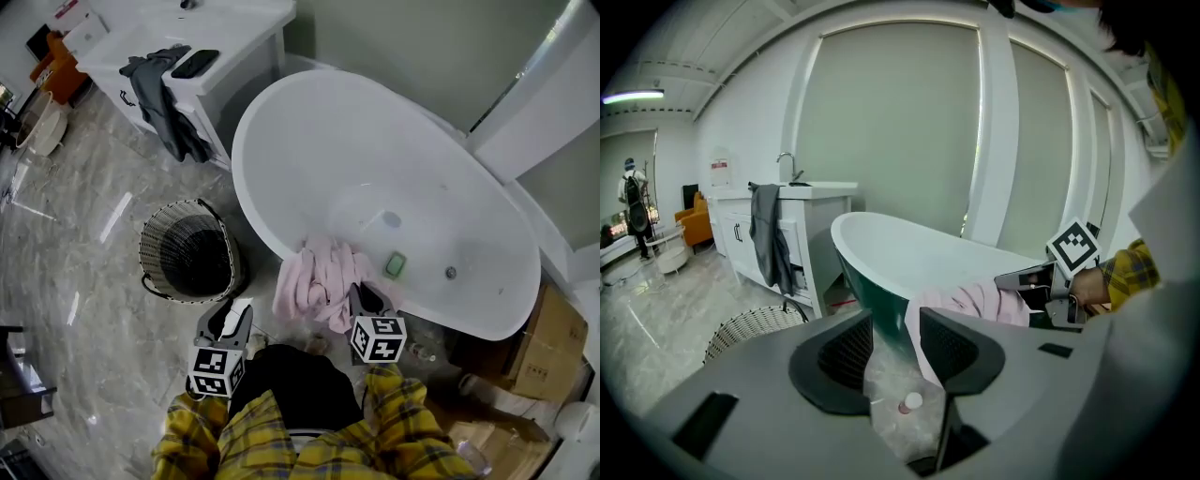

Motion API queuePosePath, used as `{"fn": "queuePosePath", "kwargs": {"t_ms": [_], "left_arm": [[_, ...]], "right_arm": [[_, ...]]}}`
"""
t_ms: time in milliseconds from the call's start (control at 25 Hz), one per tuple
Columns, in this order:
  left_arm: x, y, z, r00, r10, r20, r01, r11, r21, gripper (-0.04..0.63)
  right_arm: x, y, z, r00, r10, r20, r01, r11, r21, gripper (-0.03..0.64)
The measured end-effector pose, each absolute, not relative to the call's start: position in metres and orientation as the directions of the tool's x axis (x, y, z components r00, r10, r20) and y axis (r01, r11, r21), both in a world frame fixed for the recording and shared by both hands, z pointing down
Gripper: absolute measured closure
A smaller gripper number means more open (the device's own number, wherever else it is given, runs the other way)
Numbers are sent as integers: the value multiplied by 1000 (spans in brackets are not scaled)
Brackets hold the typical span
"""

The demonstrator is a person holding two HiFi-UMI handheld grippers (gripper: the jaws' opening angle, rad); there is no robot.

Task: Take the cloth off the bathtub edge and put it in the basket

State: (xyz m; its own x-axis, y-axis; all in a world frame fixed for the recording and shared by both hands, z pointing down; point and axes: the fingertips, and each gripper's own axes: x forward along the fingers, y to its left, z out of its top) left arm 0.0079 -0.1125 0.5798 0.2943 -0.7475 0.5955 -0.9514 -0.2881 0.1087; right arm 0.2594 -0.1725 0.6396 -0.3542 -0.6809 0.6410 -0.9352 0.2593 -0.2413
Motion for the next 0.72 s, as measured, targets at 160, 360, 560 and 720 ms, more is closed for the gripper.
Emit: {"fn": "queuePosePath", "kwargs": {"t_ms": [160,360,560,720], "left_arm": [[-4,-114,570,306,-754,581,-948,-299,111,432],[-13,-114,560,338,-752,565,-936,-331,120,431],[-15,-116,554,371,-751,546,-924,-359,133,431],[-8,-114,550,412,-736,537,-905,-401,144,419]], "right_arm": [[255,-174,622,-355,-710,608,-934,246,-258,558],[250,-175,586,-371,-757,539,-925,250,-285,560],[233,-181,540,-400,-787,469,-914,311,-259,560],[221,-184,496,-435,-801,411,-898,358,-255,560]]}}
